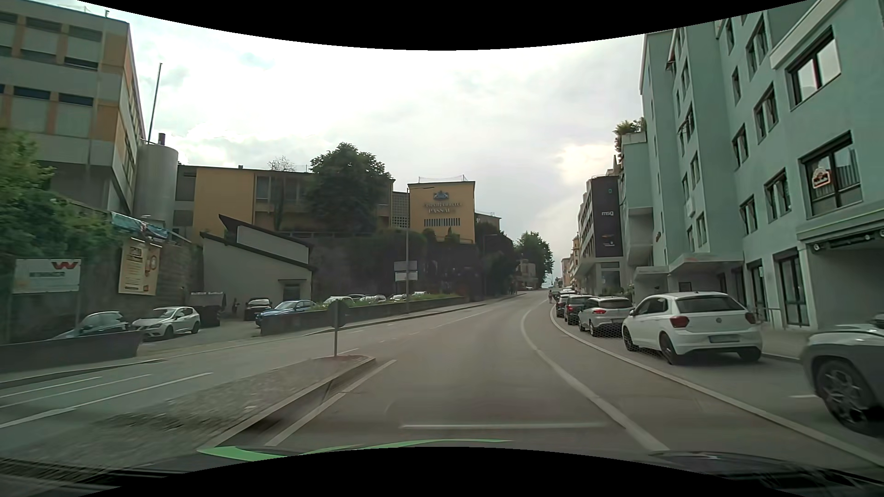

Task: Follow the waypoints while adhering to traffic rules and regulations

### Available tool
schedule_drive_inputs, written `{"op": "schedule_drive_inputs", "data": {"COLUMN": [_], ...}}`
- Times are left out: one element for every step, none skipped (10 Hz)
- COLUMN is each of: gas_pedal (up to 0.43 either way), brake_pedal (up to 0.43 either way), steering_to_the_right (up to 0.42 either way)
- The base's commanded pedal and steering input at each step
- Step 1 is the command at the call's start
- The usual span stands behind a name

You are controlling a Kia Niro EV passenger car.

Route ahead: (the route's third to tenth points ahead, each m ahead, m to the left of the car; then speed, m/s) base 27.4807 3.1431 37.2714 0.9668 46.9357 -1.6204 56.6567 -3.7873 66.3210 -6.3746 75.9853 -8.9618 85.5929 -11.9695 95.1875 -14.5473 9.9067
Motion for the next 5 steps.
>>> {"op": "schedule_drive_inputs", "data": {"gas_pedal": [0.331,0.331,0.331,0.331,0.311], "brake_pedal": [0.0,0.0,0.0,0.0,0.0], "steering_to_the_right": [0.047,0.041,0.036,0.03,0.029]}}
